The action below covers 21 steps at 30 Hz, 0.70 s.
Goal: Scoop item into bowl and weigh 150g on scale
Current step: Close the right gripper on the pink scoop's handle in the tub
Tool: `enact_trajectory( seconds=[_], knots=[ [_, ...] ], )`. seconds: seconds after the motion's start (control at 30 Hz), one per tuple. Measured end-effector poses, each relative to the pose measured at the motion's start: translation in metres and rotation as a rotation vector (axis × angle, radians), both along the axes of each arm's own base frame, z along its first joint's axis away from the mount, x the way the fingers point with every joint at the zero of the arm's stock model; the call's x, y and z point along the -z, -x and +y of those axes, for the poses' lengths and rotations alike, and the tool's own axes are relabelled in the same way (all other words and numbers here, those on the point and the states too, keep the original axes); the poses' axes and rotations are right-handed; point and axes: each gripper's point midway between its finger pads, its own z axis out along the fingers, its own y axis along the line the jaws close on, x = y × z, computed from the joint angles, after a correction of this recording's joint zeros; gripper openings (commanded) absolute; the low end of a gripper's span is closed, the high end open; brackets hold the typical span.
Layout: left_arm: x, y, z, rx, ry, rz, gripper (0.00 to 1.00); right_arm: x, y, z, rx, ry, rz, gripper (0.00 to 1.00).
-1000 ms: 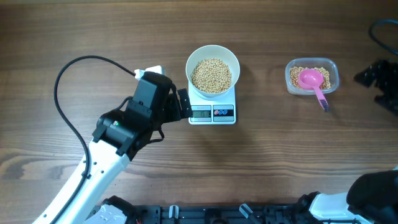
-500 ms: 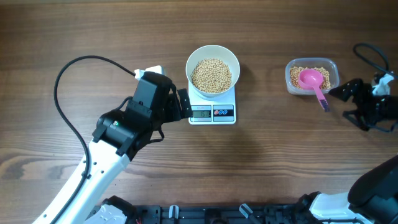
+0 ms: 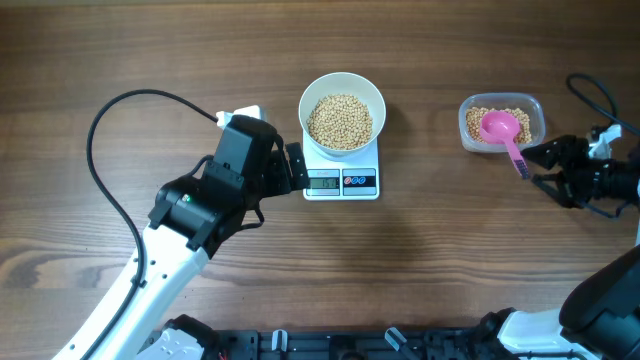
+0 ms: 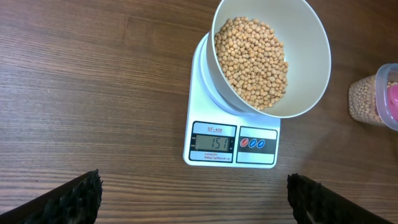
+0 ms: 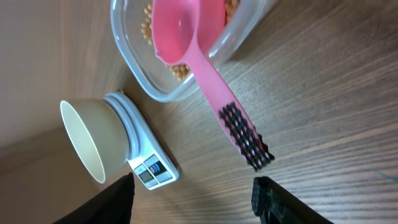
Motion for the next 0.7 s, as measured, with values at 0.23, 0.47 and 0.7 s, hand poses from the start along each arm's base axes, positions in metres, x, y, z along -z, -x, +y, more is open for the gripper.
enact_trajectory(
  seconds=[0.23, 0.47, 0.7],
  knots=[
    [0.0, 0.0, 0.0, 0.0, 0.0, 0.0, 1.0, 0.008, 0.004, -0.01, 0.056, 0.04, 0.072, 0.65],
    [0.0, 0.0, 0.0, 0.0, 0.0, 0.0, 1.0, 0.026, 0.013, -0.011, 0.079, 0.056, 0.118, 0.65],
    [0.0, 0.0, 0.0, 0.0, 0.0, 0.0, 1.0, 0.052, 0.008, 0.001, 0.112, -0.013, 0.056, 0.54]
  ],
)
